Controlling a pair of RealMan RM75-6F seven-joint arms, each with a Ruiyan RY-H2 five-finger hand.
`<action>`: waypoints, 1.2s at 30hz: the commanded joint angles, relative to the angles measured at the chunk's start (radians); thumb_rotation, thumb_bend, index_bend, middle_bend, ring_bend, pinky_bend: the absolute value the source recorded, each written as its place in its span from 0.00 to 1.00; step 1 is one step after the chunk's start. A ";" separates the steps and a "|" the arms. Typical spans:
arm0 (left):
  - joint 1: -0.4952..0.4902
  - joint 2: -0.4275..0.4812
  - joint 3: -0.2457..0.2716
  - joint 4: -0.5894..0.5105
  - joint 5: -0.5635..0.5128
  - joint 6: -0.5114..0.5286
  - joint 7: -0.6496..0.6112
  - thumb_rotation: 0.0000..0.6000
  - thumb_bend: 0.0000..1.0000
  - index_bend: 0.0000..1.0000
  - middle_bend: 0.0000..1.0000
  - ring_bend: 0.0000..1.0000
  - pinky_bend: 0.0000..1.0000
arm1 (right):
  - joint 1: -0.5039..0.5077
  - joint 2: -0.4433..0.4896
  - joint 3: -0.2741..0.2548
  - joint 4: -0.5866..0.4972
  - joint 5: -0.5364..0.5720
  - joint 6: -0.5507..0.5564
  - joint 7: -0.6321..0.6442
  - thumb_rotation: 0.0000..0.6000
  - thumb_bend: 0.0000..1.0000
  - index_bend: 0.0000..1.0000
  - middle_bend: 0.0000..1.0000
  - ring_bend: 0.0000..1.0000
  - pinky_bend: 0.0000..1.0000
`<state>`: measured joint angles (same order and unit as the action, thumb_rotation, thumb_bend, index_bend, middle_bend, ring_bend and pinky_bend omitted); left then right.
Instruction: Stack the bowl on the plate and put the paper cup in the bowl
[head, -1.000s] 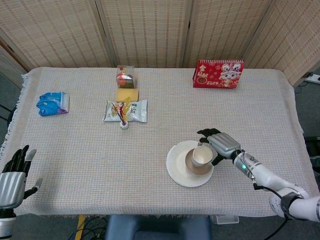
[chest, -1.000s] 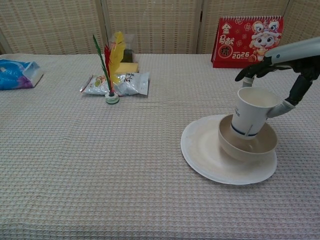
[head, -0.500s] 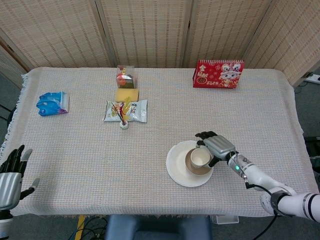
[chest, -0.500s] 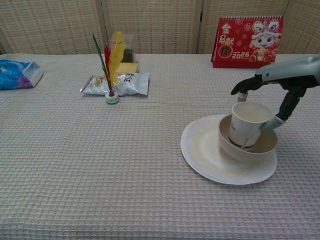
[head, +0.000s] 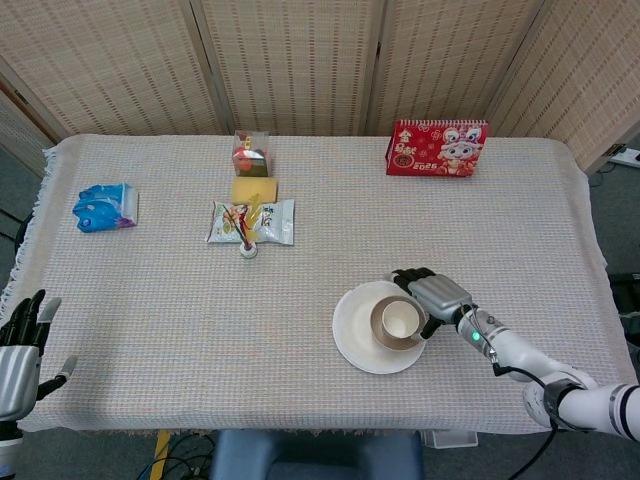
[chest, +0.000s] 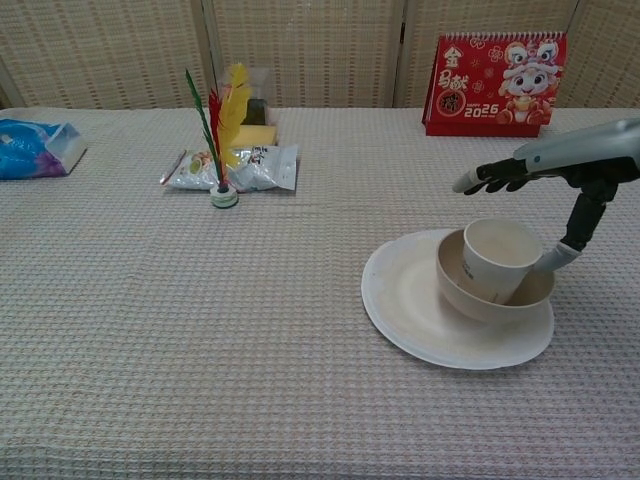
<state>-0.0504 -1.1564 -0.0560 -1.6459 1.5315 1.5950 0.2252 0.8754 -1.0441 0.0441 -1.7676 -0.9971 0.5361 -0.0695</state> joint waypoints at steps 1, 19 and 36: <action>-0.001 -0.001 -0.001 0.001 -0.001 -0.002 0.001 1.00 0.31 0.00 0.00 0.00 0.26 | -0.006 0.038 0.013 -0.030 -0.020 0.005 0.022 1.00 0.13 0.00 0.00 0.00 0.00; -0.007 -0.016 -0.003 0.003 0.000 -0.011 0.026 1.00 0.31 0.00 0.00 0.00 0.26 | -0.474 0.113 0.009 0.037 -0.528 0.703 0.148 1.00 0.10 0.00 0.00 0.00 0.00; -0.021 -0.032 0.009 0.024 0.035 -0.023 0.038 1.00 0.31 0.00 0.00 0.00 0.26 | -0.666 -0.107 -0.029 0.337 -0.516 0.908 0.213 1.00 0.10 0.00 0.00 0.00 0.00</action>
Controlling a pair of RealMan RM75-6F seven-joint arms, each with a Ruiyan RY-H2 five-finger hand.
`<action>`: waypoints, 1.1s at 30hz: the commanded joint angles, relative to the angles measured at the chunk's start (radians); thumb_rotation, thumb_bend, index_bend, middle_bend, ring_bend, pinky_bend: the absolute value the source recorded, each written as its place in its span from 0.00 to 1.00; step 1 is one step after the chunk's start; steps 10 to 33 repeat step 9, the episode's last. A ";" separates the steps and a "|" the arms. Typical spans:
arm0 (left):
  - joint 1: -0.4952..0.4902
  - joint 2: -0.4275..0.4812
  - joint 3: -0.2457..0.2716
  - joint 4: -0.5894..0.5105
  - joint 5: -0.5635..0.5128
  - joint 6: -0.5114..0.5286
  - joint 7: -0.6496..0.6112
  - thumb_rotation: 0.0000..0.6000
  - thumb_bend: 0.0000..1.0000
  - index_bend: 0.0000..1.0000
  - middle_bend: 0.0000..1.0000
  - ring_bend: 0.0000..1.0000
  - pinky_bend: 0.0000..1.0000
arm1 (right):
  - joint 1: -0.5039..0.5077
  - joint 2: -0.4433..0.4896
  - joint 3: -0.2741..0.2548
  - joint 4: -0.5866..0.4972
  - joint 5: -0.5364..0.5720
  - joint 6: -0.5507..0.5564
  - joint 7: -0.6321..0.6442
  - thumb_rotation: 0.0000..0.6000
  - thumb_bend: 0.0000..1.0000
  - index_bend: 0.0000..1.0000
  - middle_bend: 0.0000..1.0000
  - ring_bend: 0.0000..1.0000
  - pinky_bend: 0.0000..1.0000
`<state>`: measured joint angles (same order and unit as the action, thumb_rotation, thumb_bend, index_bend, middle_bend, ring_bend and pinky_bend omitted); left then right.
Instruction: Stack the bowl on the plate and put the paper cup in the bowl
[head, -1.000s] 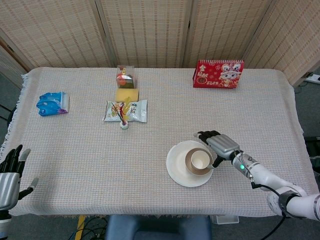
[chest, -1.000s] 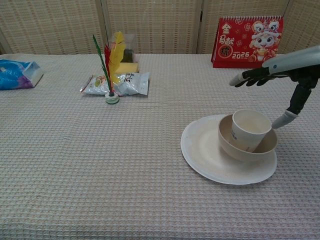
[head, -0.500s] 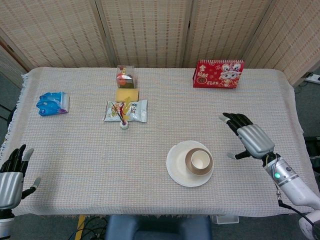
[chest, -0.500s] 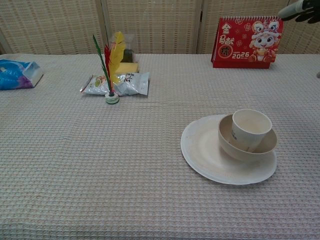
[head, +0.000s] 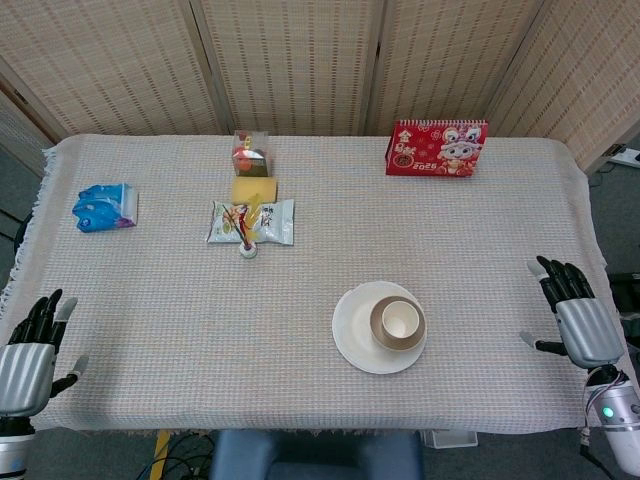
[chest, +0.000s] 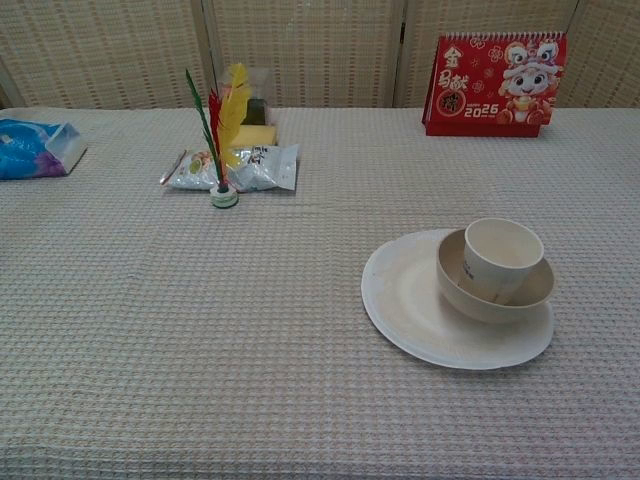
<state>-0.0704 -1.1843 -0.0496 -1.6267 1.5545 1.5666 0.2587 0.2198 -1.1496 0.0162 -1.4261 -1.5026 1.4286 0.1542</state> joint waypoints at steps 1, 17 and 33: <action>-0.003 -0.009 0.004 0.011 0.019 0.008 0.008 1.00 0.31 0.00 0.00 0.00 0.26 | -0.015 0.003 -0.002 -0.015 -0.009 0.015 -0.006 1.00 0.10 0.00 0.00 0.00 0.00; -0.018 -0.021 0.002 0.014 0.001 -0.027 0.021 1.00 0.31 0.00 0.00 0.00 0.26 | -0.026 0.017 -0.005 -0.029 -0.020 0.006 -0.005 1.00 0.10 0.00 0.00 0.00 0.00; -0.018 -0.021 0.002 0.014 0.001 -0.027 0.021 1.00 0.31 0.00 0.00 0.00 0.26 | -0.026 0.017 -0.005 -0.029 -0.020 0.006 -0.005 1.00 0.10 0.00 0.00 0.00 0.00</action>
